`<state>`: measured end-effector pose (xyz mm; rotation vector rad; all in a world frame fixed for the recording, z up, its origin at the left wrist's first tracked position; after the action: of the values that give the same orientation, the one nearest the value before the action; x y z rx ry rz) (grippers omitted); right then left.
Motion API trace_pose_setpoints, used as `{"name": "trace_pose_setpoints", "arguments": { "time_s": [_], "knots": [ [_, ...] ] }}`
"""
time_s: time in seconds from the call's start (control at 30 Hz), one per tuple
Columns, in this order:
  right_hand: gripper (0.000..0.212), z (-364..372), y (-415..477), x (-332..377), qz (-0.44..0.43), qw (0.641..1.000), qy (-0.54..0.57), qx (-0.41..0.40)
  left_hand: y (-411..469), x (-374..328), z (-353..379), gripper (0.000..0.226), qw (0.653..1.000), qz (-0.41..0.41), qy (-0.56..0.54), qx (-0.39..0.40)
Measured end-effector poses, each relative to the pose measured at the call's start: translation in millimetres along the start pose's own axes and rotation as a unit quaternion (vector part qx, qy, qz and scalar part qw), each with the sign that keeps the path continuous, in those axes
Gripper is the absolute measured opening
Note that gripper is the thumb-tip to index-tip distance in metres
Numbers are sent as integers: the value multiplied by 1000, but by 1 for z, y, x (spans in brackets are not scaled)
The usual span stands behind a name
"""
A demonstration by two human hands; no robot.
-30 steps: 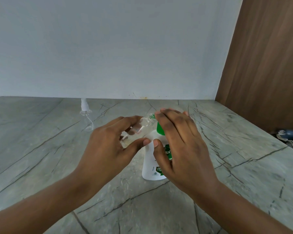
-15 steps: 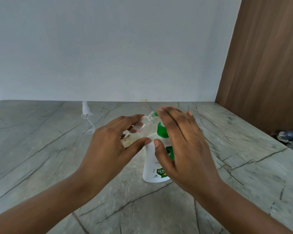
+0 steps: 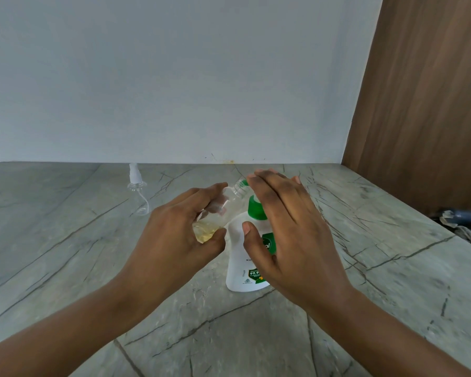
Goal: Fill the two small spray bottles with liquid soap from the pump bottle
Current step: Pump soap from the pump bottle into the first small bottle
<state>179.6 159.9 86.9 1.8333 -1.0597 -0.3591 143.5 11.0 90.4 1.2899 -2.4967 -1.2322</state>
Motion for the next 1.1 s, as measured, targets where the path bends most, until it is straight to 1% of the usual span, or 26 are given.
{"name": "trace_pose_setpoints", "arguments": {
  "time_s": [0.23, 0.4, 0.57, 0.7, 0.97, 1.1],
  "knots": [
    [50, 0, -4, -1, -8, 1000, 2, 9, -6, 2, 5, 50, 1000, 2, -12, -6],
    [49, -2, -3, 2, -13, 1000, 2, 0, -7, 5, 9, 50, 1000, 1, -15, -11],
    [53, -1, -4, -1, -5, 1000, -7, 21, -7, 5, 9, 51, 1000, 2, -27, -16],
    [53, -3, -1, -1, 5, 1000, 7, 5, -2, 3, 4, 50, 999, 2, -26, -27],
    [55, 1, -2, -1, -2, 999, -32, -5, 2, 0, 1, 52, 999, 8, -15, -34],
    [54, 6, -4, -4, -16, 999, -28, -4, 1, 0, 1, 52, 999, 5, -16, -36]
  ]
}}
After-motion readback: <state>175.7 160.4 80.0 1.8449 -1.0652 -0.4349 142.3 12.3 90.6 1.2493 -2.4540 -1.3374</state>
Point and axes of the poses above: each hand's wrist, its own y-axis towards the middle knuckle, its own z-axis out of the palm, x = y × z, the point moved 4 cm from there along y, towards the middle knuckle, and after that the axes turned 14 degrees about y, right-handed, at the moved point
